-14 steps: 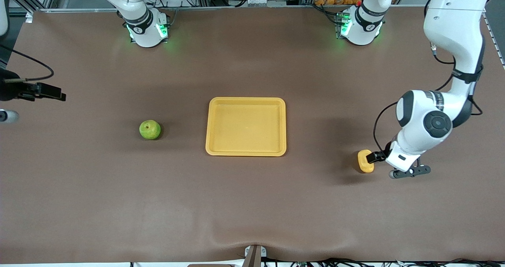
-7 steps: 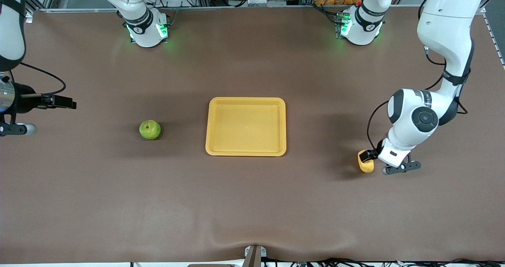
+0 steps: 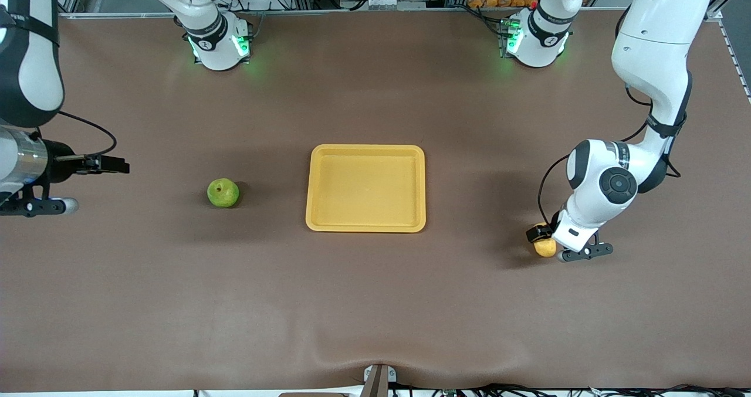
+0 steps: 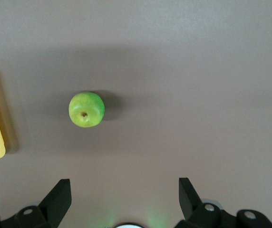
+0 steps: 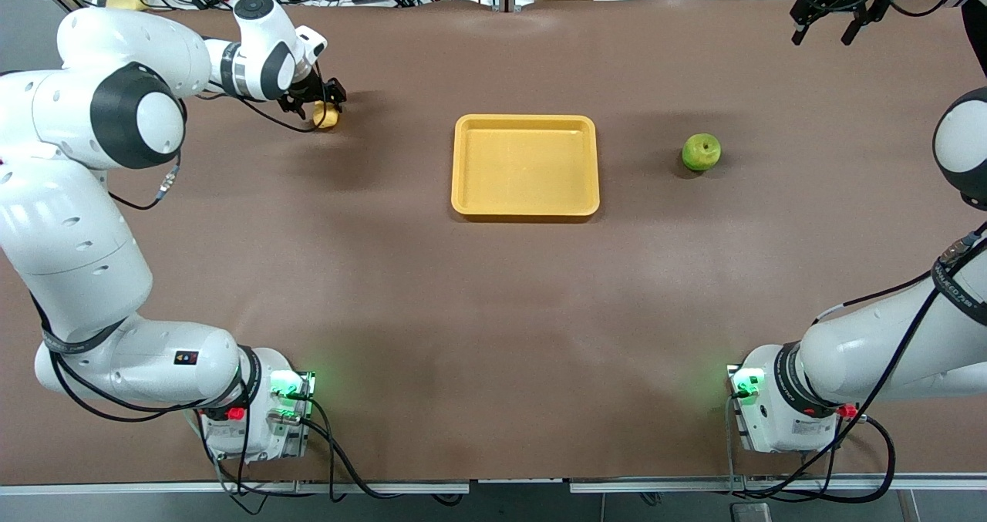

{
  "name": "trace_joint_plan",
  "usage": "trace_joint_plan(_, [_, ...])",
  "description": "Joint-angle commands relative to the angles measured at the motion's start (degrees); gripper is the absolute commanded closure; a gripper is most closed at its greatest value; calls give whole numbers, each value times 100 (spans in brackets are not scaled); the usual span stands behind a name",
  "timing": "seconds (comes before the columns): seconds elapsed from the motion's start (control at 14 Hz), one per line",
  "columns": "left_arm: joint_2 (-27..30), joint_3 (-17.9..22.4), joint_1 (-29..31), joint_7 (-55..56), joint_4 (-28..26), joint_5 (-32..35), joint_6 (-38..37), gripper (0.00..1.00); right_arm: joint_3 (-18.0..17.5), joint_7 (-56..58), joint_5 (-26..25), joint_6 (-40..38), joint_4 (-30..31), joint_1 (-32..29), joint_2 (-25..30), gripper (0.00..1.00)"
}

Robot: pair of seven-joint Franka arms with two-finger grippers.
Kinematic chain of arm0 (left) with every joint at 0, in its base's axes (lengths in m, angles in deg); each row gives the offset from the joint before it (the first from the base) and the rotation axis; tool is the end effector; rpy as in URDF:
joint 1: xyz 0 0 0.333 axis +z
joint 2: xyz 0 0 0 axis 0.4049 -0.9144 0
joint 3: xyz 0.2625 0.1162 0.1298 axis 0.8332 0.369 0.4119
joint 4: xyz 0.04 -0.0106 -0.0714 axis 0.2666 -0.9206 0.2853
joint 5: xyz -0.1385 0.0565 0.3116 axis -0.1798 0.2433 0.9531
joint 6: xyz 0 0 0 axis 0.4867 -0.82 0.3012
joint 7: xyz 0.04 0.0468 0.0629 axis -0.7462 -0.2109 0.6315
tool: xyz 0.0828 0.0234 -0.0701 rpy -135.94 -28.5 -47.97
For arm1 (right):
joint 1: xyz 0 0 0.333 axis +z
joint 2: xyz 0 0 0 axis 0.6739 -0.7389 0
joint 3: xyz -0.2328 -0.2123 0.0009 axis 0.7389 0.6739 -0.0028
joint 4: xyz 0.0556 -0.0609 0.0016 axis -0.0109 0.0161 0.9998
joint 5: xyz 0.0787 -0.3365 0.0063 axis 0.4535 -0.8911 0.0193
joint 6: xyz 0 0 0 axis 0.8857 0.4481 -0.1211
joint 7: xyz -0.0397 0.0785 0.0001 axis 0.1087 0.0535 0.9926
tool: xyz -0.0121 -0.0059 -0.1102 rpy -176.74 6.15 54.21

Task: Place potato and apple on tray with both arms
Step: 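Close the left gripper on the potato while the right gripper reaches the apple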

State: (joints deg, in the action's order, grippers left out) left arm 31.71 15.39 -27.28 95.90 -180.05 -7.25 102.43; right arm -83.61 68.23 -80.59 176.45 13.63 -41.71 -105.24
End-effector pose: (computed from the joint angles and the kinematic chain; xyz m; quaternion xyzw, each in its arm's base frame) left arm 0.6057 -0.0664 0.2266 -0.9949 -0.0851 -0.0541 0.0060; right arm 0.5616 -0.0351 0.4854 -0.9903 -0.0049 0.1373 0.0199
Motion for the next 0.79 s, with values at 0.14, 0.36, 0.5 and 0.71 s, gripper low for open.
trace_joint_plan(0.14, [-145, 13, -39, 340, 268, 97, 37, 100, 8, -183, 322, 665, 526, 137, -60, 0])
trace_joint_plan(0.36, [-110, 13, -39, 340, 303, 97, 37, 100, 17, -183, 446, 790, 607, 216, -217, 0])
trace_joint_plan(0.5, [-75, 13, -100, 366, 321, 88, 11, 100, 8, -183, 455, 833, 650, 216, -332, 0])
trace_joint_plan(0.71, [39, 13, -127, 542, 321, 97, -24, 100, 17, -244, 463, 1263, 1018, 277, -332, 0])
